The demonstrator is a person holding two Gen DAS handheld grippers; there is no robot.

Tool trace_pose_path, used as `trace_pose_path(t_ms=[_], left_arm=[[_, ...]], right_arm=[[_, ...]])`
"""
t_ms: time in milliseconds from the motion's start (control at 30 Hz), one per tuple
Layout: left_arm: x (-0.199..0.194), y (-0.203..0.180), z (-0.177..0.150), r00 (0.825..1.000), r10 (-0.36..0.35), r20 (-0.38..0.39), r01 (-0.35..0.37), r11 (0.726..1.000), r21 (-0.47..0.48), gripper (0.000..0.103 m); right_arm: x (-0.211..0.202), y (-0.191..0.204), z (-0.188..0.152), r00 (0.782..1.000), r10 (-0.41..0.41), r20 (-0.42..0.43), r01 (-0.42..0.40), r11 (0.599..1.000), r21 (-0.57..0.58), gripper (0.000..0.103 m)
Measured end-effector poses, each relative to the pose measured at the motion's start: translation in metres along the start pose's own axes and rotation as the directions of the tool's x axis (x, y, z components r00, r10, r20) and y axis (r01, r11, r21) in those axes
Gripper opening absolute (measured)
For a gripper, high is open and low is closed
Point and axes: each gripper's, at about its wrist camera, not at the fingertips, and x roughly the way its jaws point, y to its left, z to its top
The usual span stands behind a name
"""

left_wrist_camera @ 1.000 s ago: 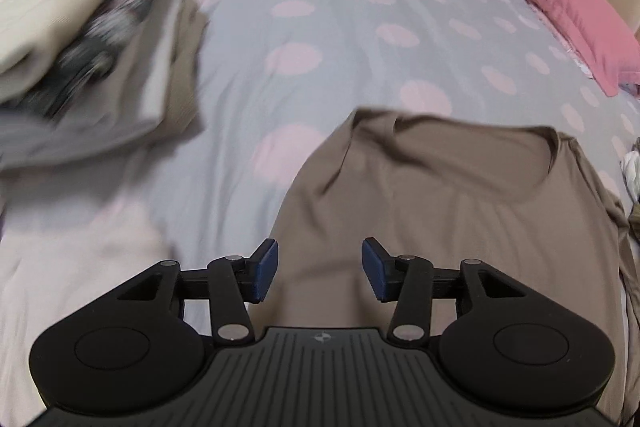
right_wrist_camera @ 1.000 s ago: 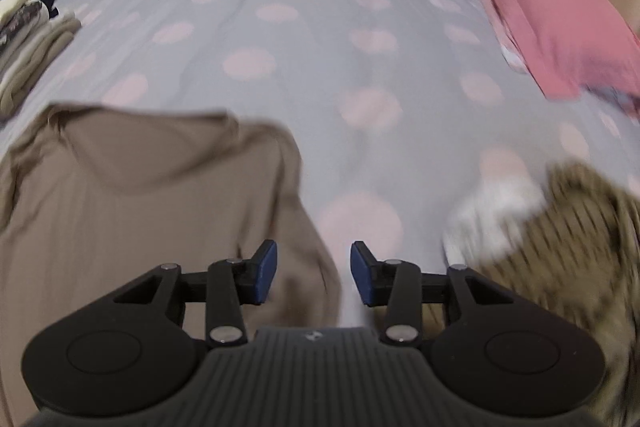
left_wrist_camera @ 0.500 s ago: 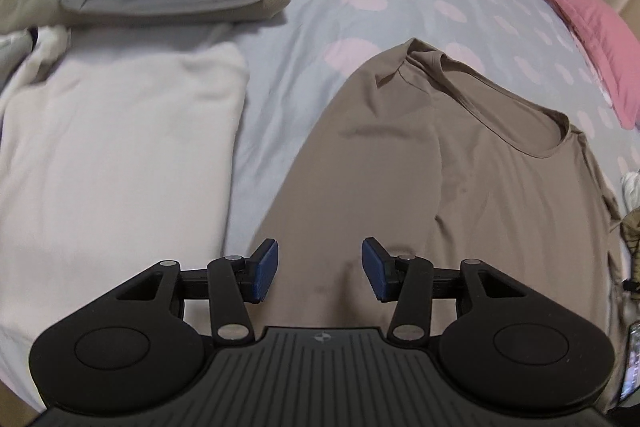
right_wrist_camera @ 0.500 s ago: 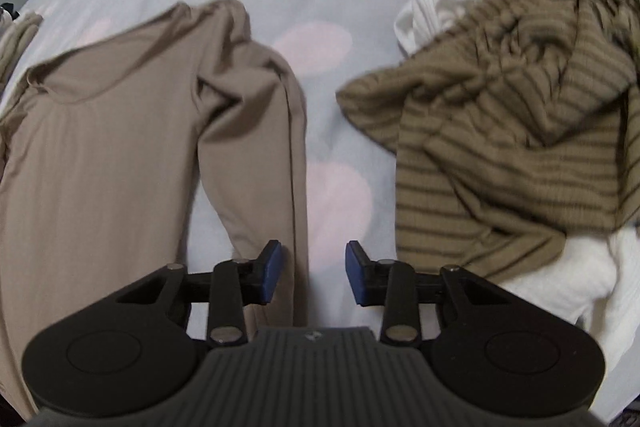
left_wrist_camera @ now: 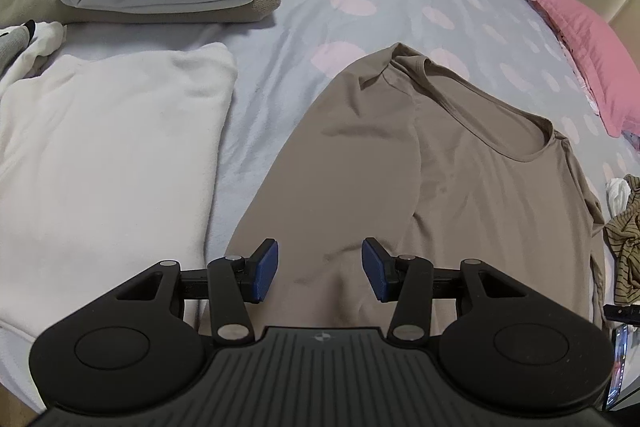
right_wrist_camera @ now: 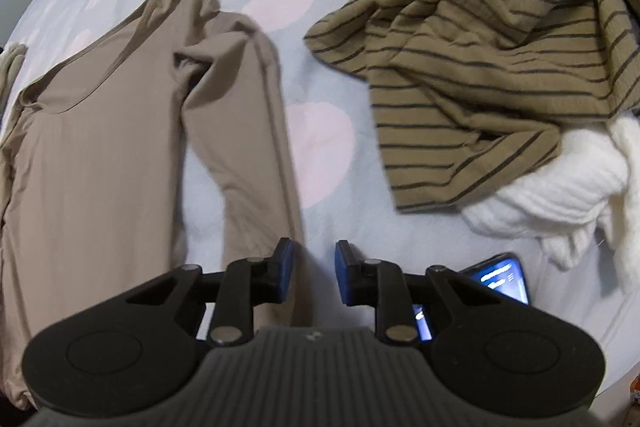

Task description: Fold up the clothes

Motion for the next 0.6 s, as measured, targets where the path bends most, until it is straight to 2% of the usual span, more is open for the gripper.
trace_pose_path(t_ms=[267,367,600], left_arm=[[-0.003,0.003,0.0,1.0,-0.007,0.007,0.007,1.0,-0.014,0.044],[-0.003,0.005,0.001,1.0,-0.006,0.007,0.006,1.0,-0.02,0.044],[-0.003,0.007,0.002,1.0,-0.004,0.006,0.004,1.0,-0.022,0.044]], right_arm=[[-0.005,-0.005,-0.008,1.0,-0.025,-0.003,0.025,0.999,0.029,0.021],[-0.008,-0.009,-0.008,0.999,-0.052,0.003,0.052,0.998,0.031,0.011],[-0.007,0.001,-0.007,1.0,-0.017,-0.017,0.017,1.0,-0.02,0.012]])
